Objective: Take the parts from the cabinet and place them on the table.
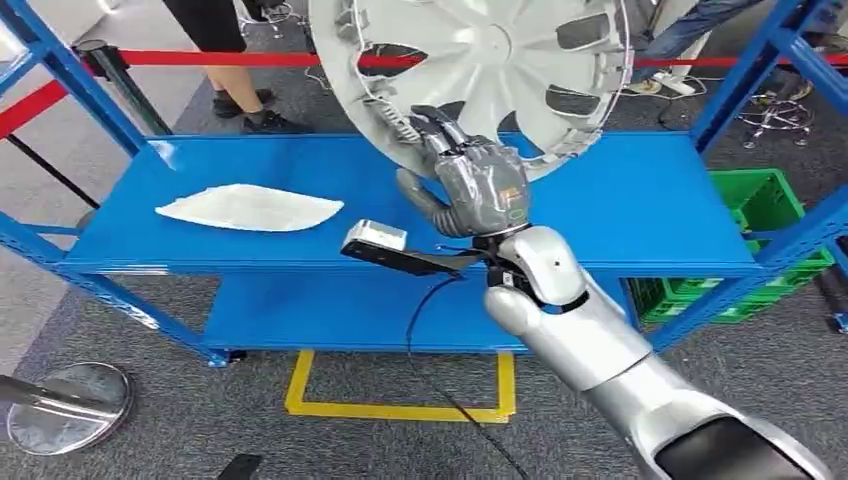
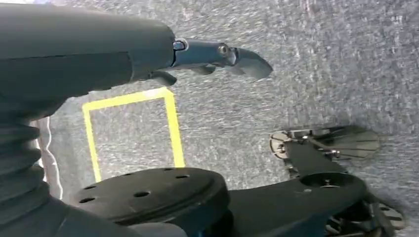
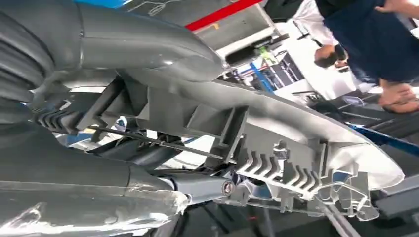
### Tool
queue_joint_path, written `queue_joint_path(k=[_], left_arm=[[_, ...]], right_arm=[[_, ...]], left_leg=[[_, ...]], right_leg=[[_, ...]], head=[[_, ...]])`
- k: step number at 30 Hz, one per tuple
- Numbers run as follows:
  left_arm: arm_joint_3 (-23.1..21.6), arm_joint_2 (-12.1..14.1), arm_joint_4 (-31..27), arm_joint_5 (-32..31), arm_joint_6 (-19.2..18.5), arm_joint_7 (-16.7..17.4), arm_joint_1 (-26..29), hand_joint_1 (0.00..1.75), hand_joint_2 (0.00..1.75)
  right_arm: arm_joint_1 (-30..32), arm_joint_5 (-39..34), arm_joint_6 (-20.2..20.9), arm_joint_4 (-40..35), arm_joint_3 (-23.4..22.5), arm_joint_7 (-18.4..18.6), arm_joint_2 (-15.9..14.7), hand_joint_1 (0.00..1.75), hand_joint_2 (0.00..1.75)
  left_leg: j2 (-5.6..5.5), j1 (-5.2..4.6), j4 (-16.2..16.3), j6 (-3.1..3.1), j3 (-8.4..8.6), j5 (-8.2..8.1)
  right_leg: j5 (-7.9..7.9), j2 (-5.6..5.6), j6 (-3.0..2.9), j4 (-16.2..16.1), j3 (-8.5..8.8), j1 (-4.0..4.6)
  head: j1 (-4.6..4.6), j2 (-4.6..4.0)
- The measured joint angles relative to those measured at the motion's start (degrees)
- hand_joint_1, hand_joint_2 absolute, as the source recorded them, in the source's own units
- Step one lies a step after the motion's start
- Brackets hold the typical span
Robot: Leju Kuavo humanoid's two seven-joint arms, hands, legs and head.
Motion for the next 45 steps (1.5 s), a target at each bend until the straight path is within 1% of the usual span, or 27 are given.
queue_joint_path(k=[3, 5, 6, 8, 9, 10, 13, 14, 16, 18, 19, 20, 22, 24, 25, 26, 29, 30, 31, 33, 34, 35, 36, 37, 39, 41, 45], left_arm=[[0.0, 0.0, 0.0, -0.07, 0.0, -0.02, -0.08, 0.0, 1.75], [0.0, 0.0, 0.0, -0.09, 0.0, -0.02, -0.09, 0.0, 1.75], [0.0, 0.0, 0.0, -0.13, 0.0, -0.02, -0.15, 0.0, 1.75], [0.0, 0.0, 0.0, -0.22, -0.02, -0.02, -0.24, 0.0, 1.75], [0.0, 0.0, 0.0, -0.35, -0.02, -0.02, -0.31, 0.0, 1.75], [0.0, -0.02, 0.0, -0.39, -0.02, -0.02, -0.44, 0.0, 1.75], [0.0, -0.04, 0.0, -0.44, -0.02, -0.02, -0.43, 0.0, 1.75], [0.0, -0.11, 0.02, -0.52, -0.02, -0.02, -0.28, 0.0, 1.75], [0.04, 0.0, 0.0, -0.55, -0.02, -0.02, -0.23, 0.0, 1.75], [0.04, -0.02, 0.0, -0.57, -0.04, -0.02, -0.32, 0.0, 1.75], [0.04, -0.02, 0.0, -0.57, -0.04, -0.02, -0.32, 0.0, 1.75], [0.04, -0.02, 0.0, -0.57, -0.07, -0.02, -0.32, 0.0, 1.75], [0.04, -0.07, 0.0, -0.57, -0.07, -0.02, -0.32, 0.0, 1.75], [0.04, -0.11, 0.0, -0.57, -0.07, -0.02, -0.33, 0.0, 1.75], [0.04, -0.11, 0.0, -0.57, -0.07, -0.02, -0.35, 0.0, 1.75], [0.04, -0.13, 0.0, -0.57, -0.07, -0.02, -0.36, 0.0, 1.75], [0.04, -0.26, 0.0, -0.57, -0.07, 0.0, -0.29, 0.0, 1.75], [0.04, -0.24, 0.0, -0.57, -0.07, 0.02, -0.31, 0.0, 1.75], [0.04, -0.24, 0.0, -0.57, -0.07, 0.02, -0.31, 0.0, 1.75], [0.04, -0.26, 0.0, -0.59, -0.07, 0.02, -0.37, 0.0, 1.75], [0.04, -0.26, 0.0, -0.59, -0.07, 0.02, -0.44, 0.0, 1.75], [0.04, -0.26, 0.0, -0.59, -0.07, 0.02, -0.52, 0.0, 1.75], [0.04, -0.26, 0.0, -0.59, -0.07, 0.02, -0.58, 0.0, 1.75], [0.04, -0.24, 0.0, -0.59, -0.09, 0.02, -0.61, 0.0, 1.75], [0.04, -0.26, 0.0, -0.59, -0.09, 0.02, -0.68, 0.0, 1.75], [0.04, -0.5, 0.0, -0.59, -0.09, 0.02, -0.92, 0.0, 1.75], [0.04, -0.44, 0.02, -0.59, -0.11, 0.22, -0.45, 0.0, 1.75]], right_arm=[[0.03, 0.02, -0.02, -0.02, 0.0, -0.07, -0.02, 1.75, 1.75], [0.3, -0.02, 0.0, -0.02, 0.02, -0.09, -0.11, 1.75, 1.75], [0.38, -0.04, 0.0, -0.02, 0.02, -0.07, -0.13, 1.75, 1.75], [0.33, -0.09, 0.0, -0.02, 0.02, -0.07, -0.13, 1.75, 1.75], [0.24, -0.09, 0.0, -0.07, 0.02, -0.07, -0.13, 1.75, 1.75], [0.08, -0.09, 0.0, -0.18, 0.02, -0.07, -0.13, 1.75, 1.75], [0.17, -0.11, 0.0, -0.17, 0.04, -0.13, -0.18, 1.75, 1.75], [0.41, -0.13, -0.02, -0.17, 0.07, -0.15, -0.26, 1.75, 1.75], [0.81, -0.18, -0.02, -0.15, 0.07, -0.15, -0.61, 1.75, 1.75], [0.73, -0.2, -0.02, -0.17, 0.07, -0.15, -0.66, 1.75, 1.75], [0.75, -0.15, -0.02, -0.17, 0.11, -0.22, -0.66, 1.75, 1.75], [0.8, -0.15, -0.02, -0.15, 0.13, -0.24, -0.68, 1.75, 1.75], [0.78, -0.2, -0.02, -0.15, 0.13, -0.2, -0.7, 1.75, 1.75], [0.63, -0.2, -0.02, -0.17, 0.15, -0.17, -0.68, 1.75, 1.75], [0.45, -0.17, -0.02, -0.22, 0.2, -0.2, -0.68, 1.75, 1.75], [0.34, -0.17, -0.02, -0.44, 0.31, -0.24, -0.68, 1.75, 1.75], [0.19, -0.17, -0.02, -0.48, 0.35, -0.2, -0.72, 1.75, 1.75], [0.07, -0.17, 0.0, -0.48, 0.35, -0.22, -0.72, 1.75, 1.75], [-0.04, -0.17, 0.0, -0.48, 0.35, -0.22, -0.72, 1.75, 1.75], [-0.05, -0.2, 0.0, -0.48, 0.35, -0.2, -0.72, 1.75, 1.75], [-0.06, -0.17, 0.0, -0.48, 0.35, -0.22, -0.72, 1.75, 1.75], [-0.05, -0.17, 0.0, -0.48, 0.35, -0.22, -0.72, 1.75, 1.75], [-0.03, -0.17, 0.0, -0.48, 0.35, -0.24, -0.72, 1.75, 1.75], [-0.03, -0.18, 0.0, -0.48, 0.37, -0.22, -0.72, 1.75, 1.75], [-0.12, -0.2, 0.0, -0.5, 0.37, -0.22, -0.72, 1.75, 1.75], [-0.43, -0.24, 0.0, -0.87, 0.35, -0.17, -0.72, 1.75, 1.75], [0.7, -0.2, 0.0, -0.79, 0.46, -0.26, -1.03, 1.75, 1.75]], left_leg=[[-0.02, -0.12, 12.54, -0.27, -5.01, -7.06], [-0.02, -0.23, 17.06, -0.04, -6.71, -7.83], [-0.02, -0.34, 15.67, 0.26, -5.8, -6.28], [-0.04, -0.6, 7.25, 1.06, -1.02, -1.5], [-0.07, -0.77, 2.67, 1.48, 1.54, -0.12], [-0.1, -1.07, 0.73, 1.55, 2.66, -0.67], [-0.13, -1.39, -0.19, 1.83, 1.88, -0.35], [-0.07, -1.04, -0.82, 2.41, 1.51, 0.46], [0.08, -0.82, -1.05, 3.28, 0.86, 1.47], [0.07, -0.89, -1.03, 3.55, -0.06, 2.31], [0.1, -0.91, -0.94, 3.56, -0.6, 2.76], [0.12, -0.91, -0.9, 3.56, -1.07, 3.16], [0.12, -0.91, -0.83, 3.46, -1.98, 3.92], [0.06, -0.9, -0.71, 3.06, -2.67, 4.62], [0.04, -1.11, -0.7, 2.7, -3.13, 4.99], [0.04, -1.09, -0.67, 2.42, -3.35, 5.59], [-0.01, -1.07, -1.16, 1.45, -3.84, 7.09], [0.01, -0.94, -0.97, 1.15, -4.37, 6.18], [-0.02, -0.99, 0.49, 0.82, -4.94, 3.35], [-0.02, -0.79, 8.79, 0.44, -7.09, -3.5], [-0.02, -0.78, 13.22, 0.31, -8.1, -5.66], [-0.02, -0.77, 16.16, 0.21, -8.5, -6.08], [-0.02, -0.7, 16.85, 0.13, -7.92, -4.75], [-0.01, -0.62, 15.74, 0.07, -6.53, -2.64], [-0.02, -0.3, 8.27, -0.16, -0.83, 0.81], [-0.42, -0.43, -0.57, 0.07, 4.64, -1.55], [-0.47, -0.63, -1.74, 2.5, 2.94, -0.08]], right_leg=[[0.55, -0.07, -0.87, -0.01, -0.86, 0.34], [1.04, -0.1, -1.25, 0.0, -1.47, 0.68], [1.25, -0.08, -1.28, 0.0, -1.72, 0.8], [1.75, 0.06, -1.22, 0.01, -2.05, 0.95], [1.98, 0.06, -1.05, 0.0, -2.21, 0.95], [2.31, 0.05, -0.76, 0.01, -2.62, 1.26], [3.85, -0.02, 0.23, -0.66, -3.22, 0.94], [4.41, 0.04, 0.77, -0.86, -3.51, 1.21], [-0.4, -0.26, 1.12, 2.46, -4.76, 1.13], [-6.06, -0.32, 1.45, 10.76, -6.77, 1.13], [-7.9, -0.32, 1.59, 15.02, -7.6, 1.14], [-7.92, -0.32, 1.69, 16.86, -7.47, 1.13], [-4.68, -0.35, 1.59, 13.04, -3.77, 1.13], [-1.96, -0.42, 1.26, 2.97, 3.04, 1.13], [-3.84, -0.39, 1.08, -0.52, 5.46, 1.26], [-3.71, -0.29, 0.57, -1.74, 5.71, 1.43], [-2.4, -0.28, -0.34, -1.62, 4.3, 1.55], [-1.72, -0.42, -0.88, -1.93, 3.99, 1.07], [-1.14, -0.44, -1.38, -1.92, 3.32, 1.07], [-0.03, -0.48, -1.6, -1.91, 1.96, 1.06], [0.57, -0.48, -1.59, -1.88, 1.2, 1.06], [1.19, -0.51, -1.59, -1.83, 0.47, 1.05], [1.79, -0.51, -1.55, -1.83, -0.29, 1.02], [2.35, -0.5, -1.43, -1.81, -1.01, 0.98], [3.53, -0.4, -0.83, -1.72, -2.35, 0.76], [4.52, -0.4, -0.12, -1.46, -3.54, 1.07], [7.06, -0.49, 1.21, -2.84, -4.71, 0.45]], head=[[-0.33, -0.02], [-0.37, 0.0], [-0.37, -0.02], [-0.37, -0.02], [-0.35, -0.02], [-0.37, -0.02], [-0.28, -0.02], [-0.31, -0.02], [0.16, -0.02], [0.15, -0.02], [0.2, -0.02], [0.13, 0.0], [0.18, 0.0], [0.18, -0.02], [0.13, -0.02], [0.06, -0.02], [0.2, -0.02], [0.26, -0.02], [-0.04, -0.02], [-0.22, -0.02], [-0.24, -0.02], [-0.28, -0.02], [-0.26, -0.02], [-0.26, 0.0], [-0.24, -0.02], [-0.35, 0.0], [-0.46, 0.0]])
